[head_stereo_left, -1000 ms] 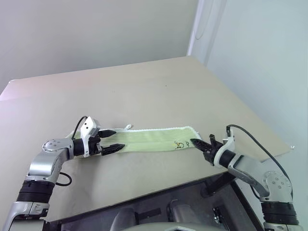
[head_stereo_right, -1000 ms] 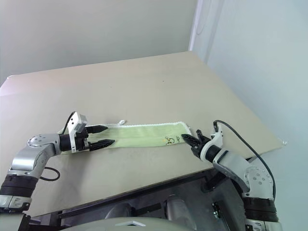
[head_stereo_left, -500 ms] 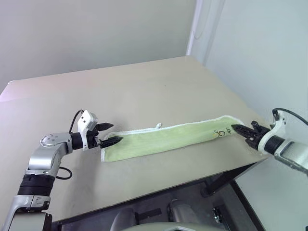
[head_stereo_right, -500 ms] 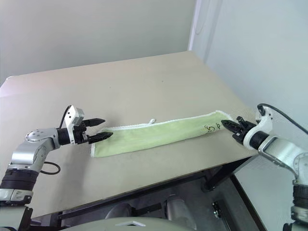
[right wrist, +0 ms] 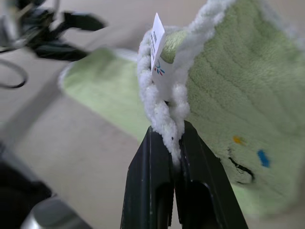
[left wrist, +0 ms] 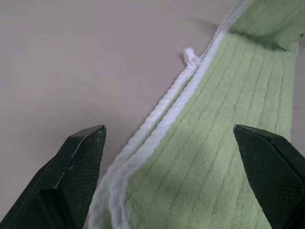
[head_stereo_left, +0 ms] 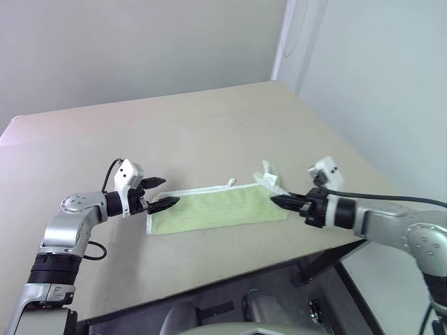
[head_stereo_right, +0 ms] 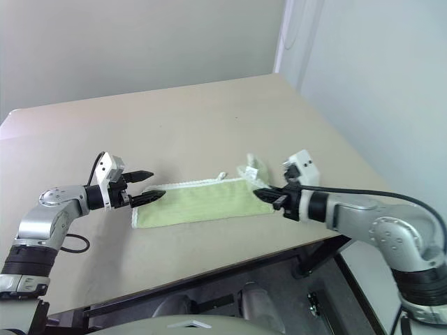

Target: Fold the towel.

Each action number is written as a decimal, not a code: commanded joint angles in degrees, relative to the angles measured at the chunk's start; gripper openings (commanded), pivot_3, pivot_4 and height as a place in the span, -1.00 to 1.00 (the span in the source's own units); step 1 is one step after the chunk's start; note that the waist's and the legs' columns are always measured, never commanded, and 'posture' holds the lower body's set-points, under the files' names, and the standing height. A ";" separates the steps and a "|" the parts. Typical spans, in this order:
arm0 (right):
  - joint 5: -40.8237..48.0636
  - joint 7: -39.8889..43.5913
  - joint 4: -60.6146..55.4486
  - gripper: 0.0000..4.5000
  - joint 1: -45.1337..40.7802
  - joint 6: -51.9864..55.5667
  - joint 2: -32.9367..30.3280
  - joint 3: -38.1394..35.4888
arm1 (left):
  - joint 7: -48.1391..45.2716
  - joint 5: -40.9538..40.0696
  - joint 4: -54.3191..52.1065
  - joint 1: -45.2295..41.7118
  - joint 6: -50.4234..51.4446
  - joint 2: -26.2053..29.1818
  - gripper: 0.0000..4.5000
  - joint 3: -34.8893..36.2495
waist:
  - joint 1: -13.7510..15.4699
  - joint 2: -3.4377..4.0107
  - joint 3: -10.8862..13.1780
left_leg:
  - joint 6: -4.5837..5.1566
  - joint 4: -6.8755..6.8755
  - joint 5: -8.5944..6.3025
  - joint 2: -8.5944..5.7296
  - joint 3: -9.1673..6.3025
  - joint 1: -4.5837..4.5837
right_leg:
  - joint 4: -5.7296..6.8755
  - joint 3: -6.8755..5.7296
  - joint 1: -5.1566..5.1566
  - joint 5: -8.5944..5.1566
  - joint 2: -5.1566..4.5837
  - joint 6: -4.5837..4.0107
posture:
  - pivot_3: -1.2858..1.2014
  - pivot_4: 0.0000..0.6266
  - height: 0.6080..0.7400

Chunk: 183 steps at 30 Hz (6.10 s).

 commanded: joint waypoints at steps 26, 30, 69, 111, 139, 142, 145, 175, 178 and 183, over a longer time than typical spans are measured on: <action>-10.88 7.83 7.44 0.99 -9.70 1.40 19.08 0.24 | 1.97 -4.18 -4.65 4.35 5.38 3.49 1.00 7.80 | 0.03 -0.04 -0.02 | 0.00 0.00 0.00 -0.01 -0.05 -0.06 | 0.03 -0.05 -0.04 0.01 -0.01 0.02 | 0.03 -1.00 1.00; -18.47 8.28 10.62 0.99 -9.97 -3.50 20.24 3.76 | 3.07 -5.24 -4.89 5.12 9.74 5.07 1.00 9.68 | -0.15 -0.02 -0.01 | 0.00 0.00 0.00 0.01 -0.06 -0.01 | 0.07 -0.06 -0.05 0.01 0.02 0.01 | 0.03 -1.00 1.00; -47.82 11.07 14.23 0.99 -9.67 -16.27 26.10 10.28 | 8.82 -11.52 2.63 2.05 42.17 -5.63 1.00 5.23 | 1.76 0.95 -0.31 | -0.05 -0.10 -0.01 -0.44 -0.64 0.83 | -0.61 -0.19 1.11 -0.14 -0.25 0.19 | 0.03 -1.00 1.00; -36.12 26.97 6.08 1.00 -3.19 -16.88 14.66 -0.47 | 15.74 -21.23 -4.04 -8.44 57.16 3.92 -0.99 20.06 | 1.31 0.78 -0.16 | -0.09 -0.78 0.02 -1.76 -1.50 -0.03 | -0.83 -0.25 0.89 -0.63 -1.20 1.21 | 0.03 -1.00 1.00; -31.83 24.29 1.34 1.00 6.43 -16.74 9.85 -12.06 | 14.66 -24.12 1.60 -26.73 61.02 -8.02 -0.99 -0.62 | 1.91 0.51 -0.03 | -0.21 -0.67 0.10 -1.78 -1.54 -0.04 | -0.66 -0.23 0.87 -0.58 -1.16 1.14 | 0.03 -1.00 1.00; -31.29 23.44 -0.75 1.00 9.65 -16.15 8.91 -13.64 | 13.34 -22.20 5.47 -29.60 58.47 -10.73 -0.99 -3.64 | 2.04 0.51 -0.03 | -0.21 -0.60 0.10 -1.81 -1.53 -0.05 | -0.71 -0.24 0.95 -0.59 -1.17 1.14 | 0.03 -1.00 1.00; -30.92 22.07 -2.15 1.00 11.49 -15.88 9.05 -14.13 | 11.57 -21.25 9.10 -32.00 56.94 -13.09 -0.99 -5.26 | 1.70 0.50 -0.03 | -0.21 -0.59 0.10 -1.82 -1.50 -0.05 | -0.72 -0.22 0.96 -0.59 -1.17 1.14 | 0.03 -1.00 1.00; -32.04 14.58 -3.30 1.00 15.07 -15.80 9.68 -13.51 | 1.11 -15.06 12.95 -35.23 48.05 -24.78 0.86 -11.43 | 1.61 0.51 -0.03 | -0.19 -0.48 0.10 -1.81 -1.47 -0.03 | -0.60 -0.16 0.97 -0.58 -1.13 1.18 | 0.03 -1.00 1.00; -32.06 14.60 -2.92 1.00 14.71 -15.76 9.69 -13.38 | -0.25 -16.57 11.47 -35.50 48.84 -23.72 0.86 -9.93 | 1.68 0.51 -0.04 | -0.19 -0.45 0.10 -1.81 -1.47 -0.03 | -0.57 -0.16 0.98 -0.59 -1.13 1.18 | 0.03 -1.00 1.00; -30.69 14.52 -1.72 1.00 12.50 -15.42 10.14 -14.50 | -0.64 -14.38 12.04 -37.01 44.46 -20.68 0.86 -8.51 | 1.58 0.51 -0.04 | -0.19 -0.28 0.10 -1.81 -1.47 -0.04 | -0.52 -0.16 1.02 -0.62 -1.13 1.21 | 0.03 -1.00 1.00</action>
